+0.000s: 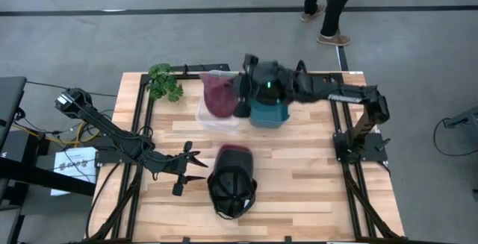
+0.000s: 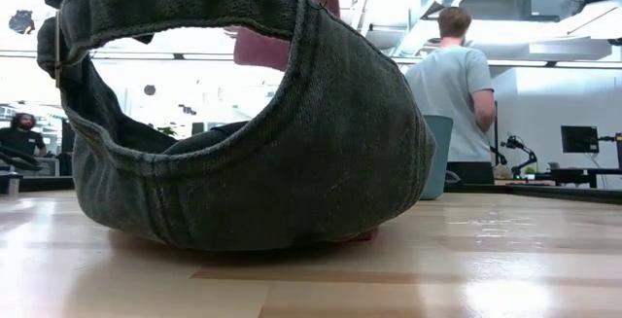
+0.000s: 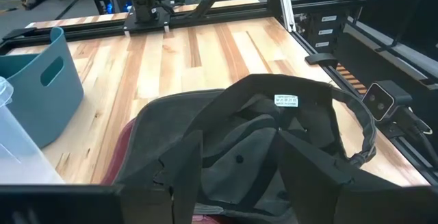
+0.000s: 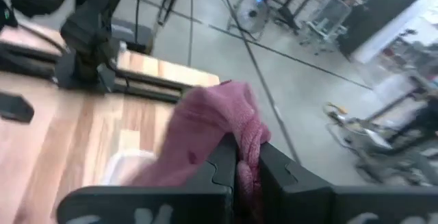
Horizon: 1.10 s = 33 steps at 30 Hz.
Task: Pick & Place hat
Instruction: Put the top red cap into the transparent bin
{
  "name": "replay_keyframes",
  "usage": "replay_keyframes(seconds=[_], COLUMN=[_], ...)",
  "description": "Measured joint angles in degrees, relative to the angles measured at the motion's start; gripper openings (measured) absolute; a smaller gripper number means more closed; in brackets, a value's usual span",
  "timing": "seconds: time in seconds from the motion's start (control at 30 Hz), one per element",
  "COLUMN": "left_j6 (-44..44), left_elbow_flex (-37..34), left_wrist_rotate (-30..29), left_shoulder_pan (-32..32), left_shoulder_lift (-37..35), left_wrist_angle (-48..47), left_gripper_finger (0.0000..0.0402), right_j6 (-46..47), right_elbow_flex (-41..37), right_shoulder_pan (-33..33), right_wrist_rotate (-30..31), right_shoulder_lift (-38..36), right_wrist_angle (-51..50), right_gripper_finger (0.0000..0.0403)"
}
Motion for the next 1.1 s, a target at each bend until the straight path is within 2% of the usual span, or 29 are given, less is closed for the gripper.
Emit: replay_keyframes(seconds=[0.1,0.33,0.8,1.1], left_j6=[0.02,0.06,1.95,1.95], left_elbow_flex=[0.0,0.0,0.0,0.0], left_wrist_rotate=[0.0,0.0,0.0,0.0], left_shoulder_pan=[0.0,0.0,0.11,0.11], left_shoulder_lift=[0.0,0.0,0.02,0.02], left_wrist_angle=[0.07,0.14,0.22,0.22], left_gripper_finger=[0.0184,0.0184,0.0184,0.0184], right_j6=[1.79,5.93,7.81,9.3], right_elbow_flex=[0.09,0.15,-0.02,0.02], right_shoulder_pan=[-4.26,-11.23,-16.52,-17.75], right_wrist_rotate=[-6.9,-13.21,-13.02,-13.03], right_shoulder_lift=[0.0,3.52,16.1,16.74], right_wrist_angle=[0.49,0.16,0.51,0.22], right_gripper_finger=[0.0012,0.0012,0.0012,0.0012])
